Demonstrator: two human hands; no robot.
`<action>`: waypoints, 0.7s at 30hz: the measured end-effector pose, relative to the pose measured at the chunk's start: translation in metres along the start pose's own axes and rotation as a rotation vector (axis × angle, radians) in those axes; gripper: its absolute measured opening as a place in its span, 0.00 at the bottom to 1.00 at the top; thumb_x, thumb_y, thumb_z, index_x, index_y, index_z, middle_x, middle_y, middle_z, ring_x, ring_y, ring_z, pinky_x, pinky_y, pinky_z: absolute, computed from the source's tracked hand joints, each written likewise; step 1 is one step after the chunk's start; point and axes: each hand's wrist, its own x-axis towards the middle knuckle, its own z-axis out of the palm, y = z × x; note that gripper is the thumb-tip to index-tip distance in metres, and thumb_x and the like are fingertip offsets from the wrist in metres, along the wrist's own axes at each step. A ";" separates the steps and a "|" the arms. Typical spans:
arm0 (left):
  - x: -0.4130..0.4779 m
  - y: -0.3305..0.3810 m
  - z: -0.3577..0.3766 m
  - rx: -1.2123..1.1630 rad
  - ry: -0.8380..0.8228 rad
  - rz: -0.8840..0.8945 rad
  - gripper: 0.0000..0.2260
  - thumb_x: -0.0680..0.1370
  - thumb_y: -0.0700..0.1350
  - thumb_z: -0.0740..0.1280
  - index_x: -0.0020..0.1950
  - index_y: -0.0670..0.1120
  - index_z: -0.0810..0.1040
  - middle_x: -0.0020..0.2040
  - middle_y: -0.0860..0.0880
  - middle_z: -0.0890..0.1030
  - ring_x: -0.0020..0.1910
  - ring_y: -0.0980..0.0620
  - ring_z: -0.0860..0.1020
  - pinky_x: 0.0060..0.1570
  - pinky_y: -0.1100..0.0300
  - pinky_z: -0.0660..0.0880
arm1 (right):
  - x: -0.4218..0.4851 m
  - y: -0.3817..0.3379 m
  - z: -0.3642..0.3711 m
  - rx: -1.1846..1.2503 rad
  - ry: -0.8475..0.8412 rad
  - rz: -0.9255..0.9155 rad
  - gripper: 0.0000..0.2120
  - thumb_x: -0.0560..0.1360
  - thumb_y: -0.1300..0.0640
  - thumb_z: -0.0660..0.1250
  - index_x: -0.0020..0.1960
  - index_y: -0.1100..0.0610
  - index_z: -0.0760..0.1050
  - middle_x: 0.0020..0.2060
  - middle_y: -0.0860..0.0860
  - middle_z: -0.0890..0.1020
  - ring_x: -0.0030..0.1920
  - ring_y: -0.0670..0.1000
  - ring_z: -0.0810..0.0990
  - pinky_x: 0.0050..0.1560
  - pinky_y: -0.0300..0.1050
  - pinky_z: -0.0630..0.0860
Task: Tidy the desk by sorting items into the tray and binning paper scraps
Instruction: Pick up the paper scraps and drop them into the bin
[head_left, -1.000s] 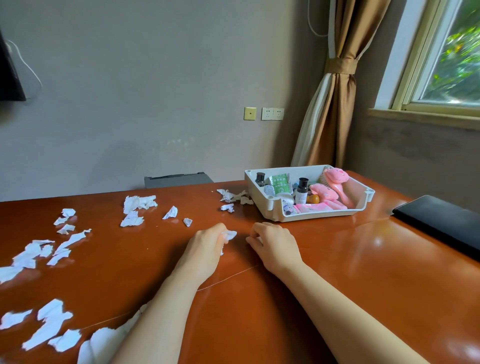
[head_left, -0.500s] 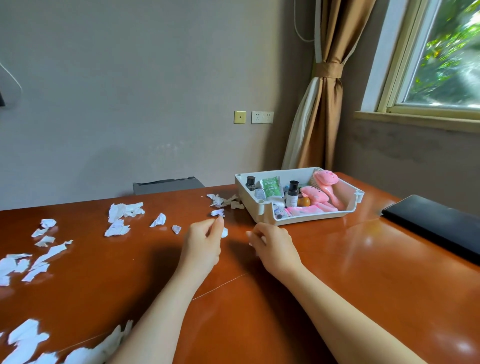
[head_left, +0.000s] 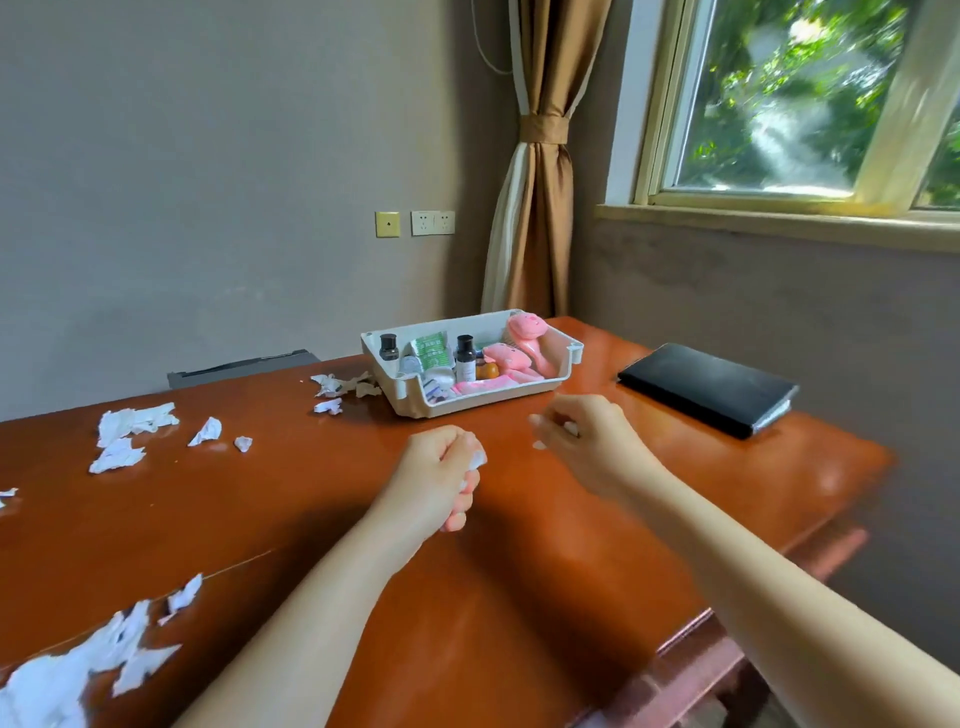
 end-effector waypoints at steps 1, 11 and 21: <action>-0.004 0.003 0.010 -0.004 -0.028 0.009 0.13 0.82 0.46 0.54 0.43 0.46 0.74 0.29 0.49 0.66 0.23 0.57 0.62 0.20 0.66 0.61 | -0.009 0.004 -0.011 0.002 0.006 0.010 0.17 0.78 0.55 0.62 0.31 0.51 0.67 0.32 0.44 0.76 0.31 0.41 0.77 0.26 0.31 0.64; -0.046 0.014 0.130 -0.087 -0.319 0.090 0.17 0.82 0.48 0.55 0.34 0.45 0.66 0.26 0.52 0.63 0.20 0.58 0.60 0.19 0.67 0.58 | -0.115 0.067 -0.097 0.002 0.103 0.193 0.17 0.78 0.55 0.61 0.36 0.65 0.73 0.32 0.45 0.82 0.27 0.39 0.74 0.26 0.34 0.64; -0.072 -0.016 0.235 0.100 -0.594 0.062 0.16 0.82 0.44 0.56 0.34 0.45 0.70 0.26 0.49 0.66 0.21 0.55 0.60 0.22 0.67 0.57 | -0.195 0.132 -0.103 0.039 0.120 0.445 0.14 0.78 0.55 0.62 0.34 0.54 0.75 0.34 0.48 0.82 0.25 0.42 0.70 0.30 0.35 0.67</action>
